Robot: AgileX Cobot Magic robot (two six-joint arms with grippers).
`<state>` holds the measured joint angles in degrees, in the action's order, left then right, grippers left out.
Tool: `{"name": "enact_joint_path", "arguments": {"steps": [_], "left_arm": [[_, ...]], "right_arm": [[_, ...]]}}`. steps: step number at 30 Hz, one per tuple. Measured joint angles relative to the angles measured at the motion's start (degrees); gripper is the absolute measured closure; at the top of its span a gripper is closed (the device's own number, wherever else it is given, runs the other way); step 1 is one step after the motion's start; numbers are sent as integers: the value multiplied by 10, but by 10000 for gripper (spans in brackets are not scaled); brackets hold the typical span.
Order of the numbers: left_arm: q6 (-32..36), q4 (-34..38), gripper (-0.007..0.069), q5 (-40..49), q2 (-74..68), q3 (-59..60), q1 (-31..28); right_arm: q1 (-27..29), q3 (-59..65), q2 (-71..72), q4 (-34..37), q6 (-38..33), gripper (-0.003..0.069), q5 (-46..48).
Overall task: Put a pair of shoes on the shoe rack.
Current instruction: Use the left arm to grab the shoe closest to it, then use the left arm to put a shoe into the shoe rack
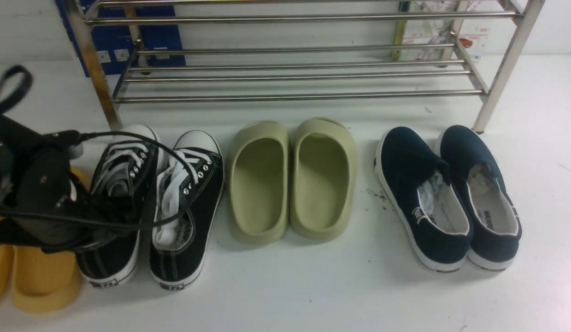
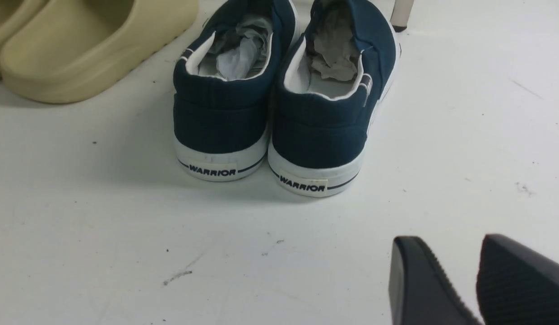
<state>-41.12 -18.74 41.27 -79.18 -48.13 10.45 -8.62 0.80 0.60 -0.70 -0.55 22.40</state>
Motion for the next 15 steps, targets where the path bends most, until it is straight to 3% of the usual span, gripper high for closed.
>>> {"name": "enact_joint_path", "arguments": {"steps": [8,15], "left_arm": [[105,78,638,49,90,-15,0],[109,85,638,56,-4,-120,1]], "right_arm": [[0,0,0,0,0,419,0],[0,0,0,0,0,419,0]]}}
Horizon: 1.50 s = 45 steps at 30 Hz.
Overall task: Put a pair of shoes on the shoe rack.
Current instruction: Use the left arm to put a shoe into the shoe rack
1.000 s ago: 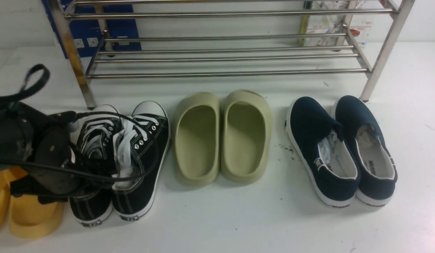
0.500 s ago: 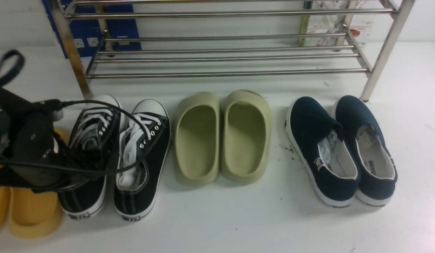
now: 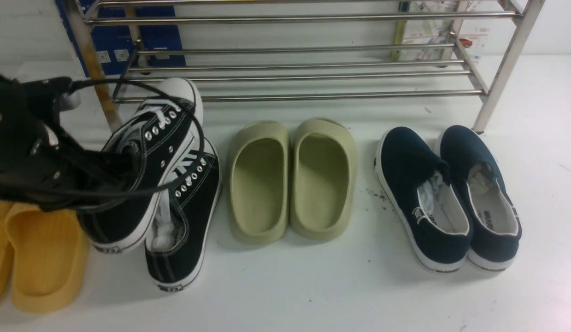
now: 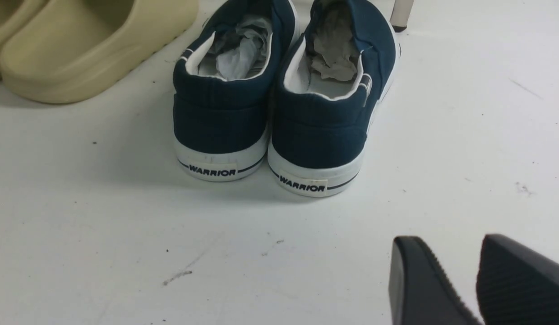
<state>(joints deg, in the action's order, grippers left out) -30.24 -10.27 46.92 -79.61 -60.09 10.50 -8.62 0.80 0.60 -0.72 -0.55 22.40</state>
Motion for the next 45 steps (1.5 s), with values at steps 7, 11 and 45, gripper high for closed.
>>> {"name": "enact_joint_path", "arguments": {"steps": [7,11,45], "left_arm": [[-10,-35,638,2,-144,-140,0],[-7,-58,638,30,-213,-228,0],[6,12,594,-18,-417,-468,-68]], "right_arm": [[0,0,0,0,0,419,0],[0,0,0,0,0,419,0],[0,0,0,0,0,419,0]]}}
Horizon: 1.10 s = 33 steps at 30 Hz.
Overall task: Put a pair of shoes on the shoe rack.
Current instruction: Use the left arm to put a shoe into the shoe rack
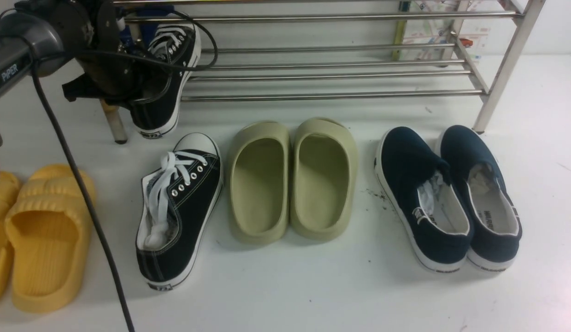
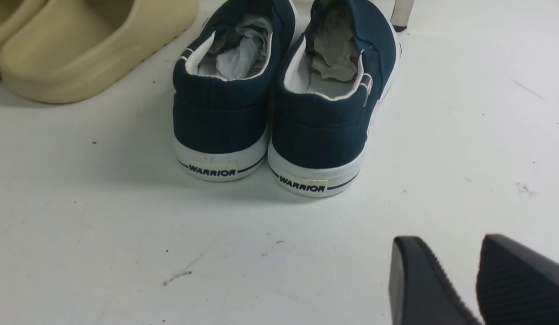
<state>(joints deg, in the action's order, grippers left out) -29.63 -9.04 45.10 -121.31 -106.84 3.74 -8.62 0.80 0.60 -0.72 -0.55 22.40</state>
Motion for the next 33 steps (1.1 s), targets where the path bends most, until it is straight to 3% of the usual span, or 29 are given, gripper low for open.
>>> {"name": "enact_joint_path", "arguments": {"steps": [5,10,13,20,24,30,33], "left_arm": [[-4,1,499,-8,0,-1,1],[-5,0,337,2,5,-2,1],[-2,-1,283,19,15,-2,1],[28,1,260,68,79,-4,1],[77,45,320,131,106,-5,1],[138,149,619,155,100,35,1],[142,155,638,147,86,46,1]], "right_arm": [[0,0,0,0,0,419,0],[0,0,0,0,0,419,0],[0,0,0,0,0,419,0],[0,0,0,0,0,419,0],[0,0,0,-1,0,419,0],[0,0,0,-1,0,419,0],[0,0,0,-1,0,419,0]]}}
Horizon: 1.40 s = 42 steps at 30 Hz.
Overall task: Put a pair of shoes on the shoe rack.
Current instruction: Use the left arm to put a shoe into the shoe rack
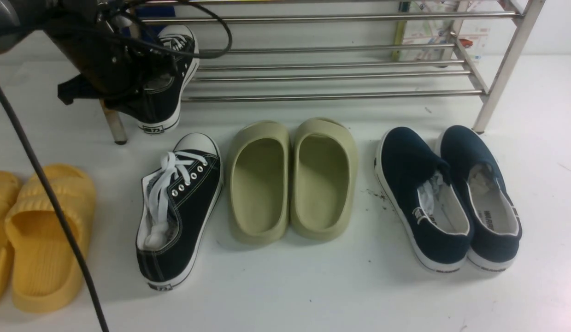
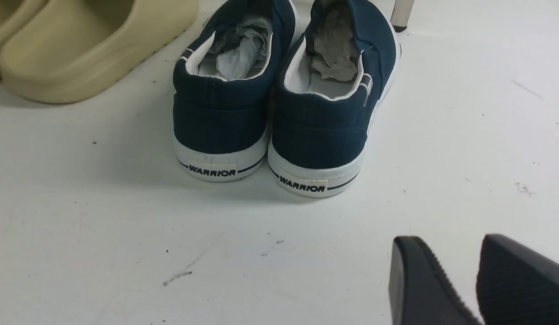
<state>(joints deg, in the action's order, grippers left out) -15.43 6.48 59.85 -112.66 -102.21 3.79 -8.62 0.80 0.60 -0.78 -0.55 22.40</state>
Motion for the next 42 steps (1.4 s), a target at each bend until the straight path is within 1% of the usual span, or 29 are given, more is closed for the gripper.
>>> {"name": "enact_joint_path", "arguments": {"steps": [4,9,11,13,24,26,29,32,33,35,38,40,42], "left_arm": [[3,-7,638,-48,-25,2,0],[2,-17,638,-77,-28,2,0],[1,-22,638,-120,-31,-1,0],[0,-25,638,-132,-34,-6,0],[-10,-26,634,-129,-35,-7,0],[-10,-27,609,-123,-34,-7,0],[-10,-30,514,-105,-20,-7,0],[-3,-31,398,-79,8,-7,0],[5,-31,351,-56,27,-7,0],[21,-31,300,-25,48,-7,0],[52,-31,242,28,105,17,0],[68,-31,229,54,150,55,0],[69,-31,225,64,194,108,0]], "right_arm": [[0,0,0,0,0,419,0],[0,0,0,0,0,419,0],[0,0,0,0,0,419,0],[0,0,0,0,0,419,0],[0,0,0,0,0,419,0],[0,0,0,0,0,419,0],[0,0,0,0,0,419,0],[0,0,0,0,0,419,0],[0,0,0,0,0,419,0],[0,0,0,0,0,419,0],[0,0,0,0,0,419,0],[0,0,0,0,0,419,0],[0,0,0,1,0,419,0]]}}
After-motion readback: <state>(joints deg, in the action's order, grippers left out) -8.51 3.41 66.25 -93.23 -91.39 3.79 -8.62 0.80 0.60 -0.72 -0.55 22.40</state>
